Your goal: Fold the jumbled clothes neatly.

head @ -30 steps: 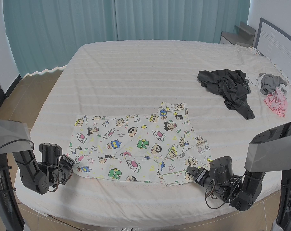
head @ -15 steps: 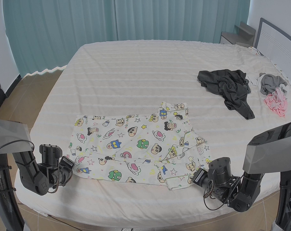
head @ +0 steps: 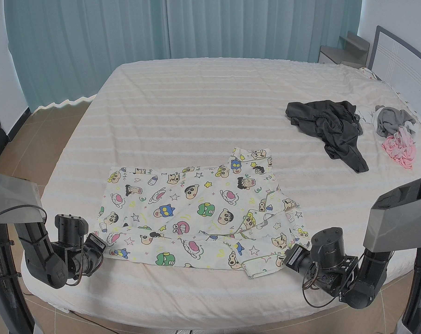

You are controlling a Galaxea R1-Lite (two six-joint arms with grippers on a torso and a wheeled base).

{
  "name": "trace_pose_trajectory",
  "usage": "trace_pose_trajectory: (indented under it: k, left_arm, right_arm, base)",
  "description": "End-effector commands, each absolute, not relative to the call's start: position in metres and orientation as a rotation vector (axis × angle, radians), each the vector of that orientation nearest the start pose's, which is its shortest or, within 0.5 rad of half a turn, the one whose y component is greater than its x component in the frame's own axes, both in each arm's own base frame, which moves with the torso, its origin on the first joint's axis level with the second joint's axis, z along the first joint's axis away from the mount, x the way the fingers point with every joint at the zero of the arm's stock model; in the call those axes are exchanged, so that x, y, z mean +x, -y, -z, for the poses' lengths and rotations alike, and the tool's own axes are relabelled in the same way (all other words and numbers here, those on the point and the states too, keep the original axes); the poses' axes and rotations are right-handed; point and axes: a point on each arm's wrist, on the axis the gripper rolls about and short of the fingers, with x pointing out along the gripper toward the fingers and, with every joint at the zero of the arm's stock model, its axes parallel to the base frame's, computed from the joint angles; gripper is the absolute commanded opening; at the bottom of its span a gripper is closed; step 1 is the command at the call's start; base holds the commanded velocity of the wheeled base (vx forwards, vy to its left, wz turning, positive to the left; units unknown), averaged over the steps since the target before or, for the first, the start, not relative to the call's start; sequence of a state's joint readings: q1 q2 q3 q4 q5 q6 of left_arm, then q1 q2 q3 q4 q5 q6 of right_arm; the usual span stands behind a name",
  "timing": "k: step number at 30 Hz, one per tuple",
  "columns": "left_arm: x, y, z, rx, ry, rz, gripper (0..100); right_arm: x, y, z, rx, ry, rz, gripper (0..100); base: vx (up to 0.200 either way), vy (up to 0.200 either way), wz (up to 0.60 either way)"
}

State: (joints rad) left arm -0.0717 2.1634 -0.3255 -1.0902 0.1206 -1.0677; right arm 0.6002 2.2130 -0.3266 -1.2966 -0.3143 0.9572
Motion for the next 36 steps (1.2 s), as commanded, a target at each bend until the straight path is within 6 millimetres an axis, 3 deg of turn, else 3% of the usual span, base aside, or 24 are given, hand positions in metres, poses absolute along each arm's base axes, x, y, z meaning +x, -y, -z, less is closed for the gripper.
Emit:
trace_pose_trajectory:
  k: [1, 16, 24, 25, 26, 32, 36]
  left_arm:
    - [0.259, 0.018, 0.006, -0.926, -0.657, -0.43, 0]
    - [0.229, 0.019, 0.005, -0.891, -0.726, -0.448, 0]
    - [0.227, 0.019, 0.006, -0.89, -0.735, -0.452, 0]
    - [0.227, 0.019, 0.006, -0.89, -0.735, -0.452, 100]
    - [0.228, 0.019, 0.006, -0.891, -0.734, -0.452, 100]
    - [0.226, 0.017, 0.003, -0.896, -0.722, -0.454, 100]
    - [0.218, 0.017, -0.011, -0.909, -0.682, -0.427, 100]
  right_arm:
    - [0.229, -0.15, -0.004, 0.676, -0.599, -0.014, 0]
    - [0.198, -0.148, -0.002, 0.625, -0.679, -0.039, 0]
    - [0.197, -0.149, 0.0, 0.618, -0.689, -0.041, 0]
    - [0.197, -0.149, 0.0, 0.618, -0.689, -0.041, 0]
    - [0.197, -0.149, 0.002, 0.615, -0.694, -0.04, 100]
    - [0.193, -0.146, 0.001, 0.613, -0.7, -0.033, 100]
    - [0.185, -0.139, -0.014, 0.643, -0.65, -0.056, 100]
  base:
    - [0.0, 0.0, 0.0]
    - [0.0, 0.0, 0.0]
    - [0.0, 0.0, 0.0]
    - [0.0, 0.0, 0.0]
    - [0.0, 0.0, 0.0]
    - [0.0, 0.0, 0.0]
    - [0.0, 0.0, 0.0]
